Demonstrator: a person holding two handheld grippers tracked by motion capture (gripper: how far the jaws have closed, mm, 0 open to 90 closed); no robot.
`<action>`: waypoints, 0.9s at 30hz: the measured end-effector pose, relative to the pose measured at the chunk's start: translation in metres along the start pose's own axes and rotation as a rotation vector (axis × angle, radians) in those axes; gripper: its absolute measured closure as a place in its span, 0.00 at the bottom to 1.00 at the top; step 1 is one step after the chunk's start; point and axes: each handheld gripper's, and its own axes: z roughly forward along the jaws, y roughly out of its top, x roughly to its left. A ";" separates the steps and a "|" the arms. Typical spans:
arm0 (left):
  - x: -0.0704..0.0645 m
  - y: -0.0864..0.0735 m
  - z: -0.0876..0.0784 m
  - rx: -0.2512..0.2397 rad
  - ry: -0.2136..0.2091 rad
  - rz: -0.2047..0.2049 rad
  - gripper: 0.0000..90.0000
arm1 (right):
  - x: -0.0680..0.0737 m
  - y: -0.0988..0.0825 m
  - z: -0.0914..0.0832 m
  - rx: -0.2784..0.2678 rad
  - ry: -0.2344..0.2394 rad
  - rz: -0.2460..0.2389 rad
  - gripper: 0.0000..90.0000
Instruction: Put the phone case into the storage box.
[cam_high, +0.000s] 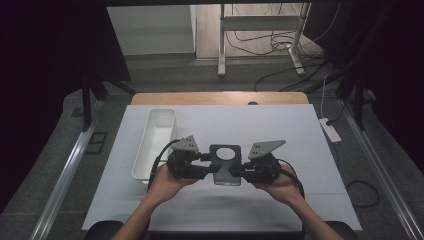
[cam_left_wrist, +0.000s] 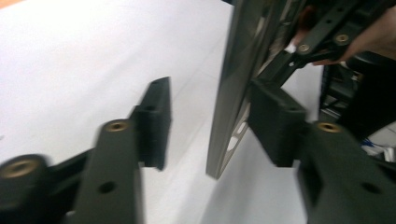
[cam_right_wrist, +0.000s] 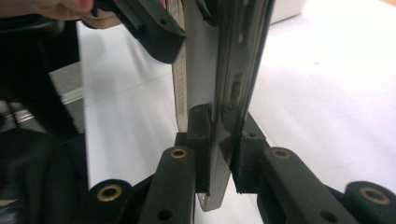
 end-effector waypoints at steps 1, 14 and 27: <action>0.002 0.000 0.000 0.001 0.009 -0.009 0.47 | 0.000 0.000 -0.001 -0.005 -0.010 -0.001 0.89; 0.015 -0.003 -0.009 -0.040 0.122 -0.051 0.13 | -0.004 -0.002 -0.007 -0.022 -0.199 0.057 0.89; 0.013 -0.005 -0.002 -0.017 0.181 -0.090 0.03 | -0.001 -0.001 -0.005 -0.028 -0.255 0.125 0.89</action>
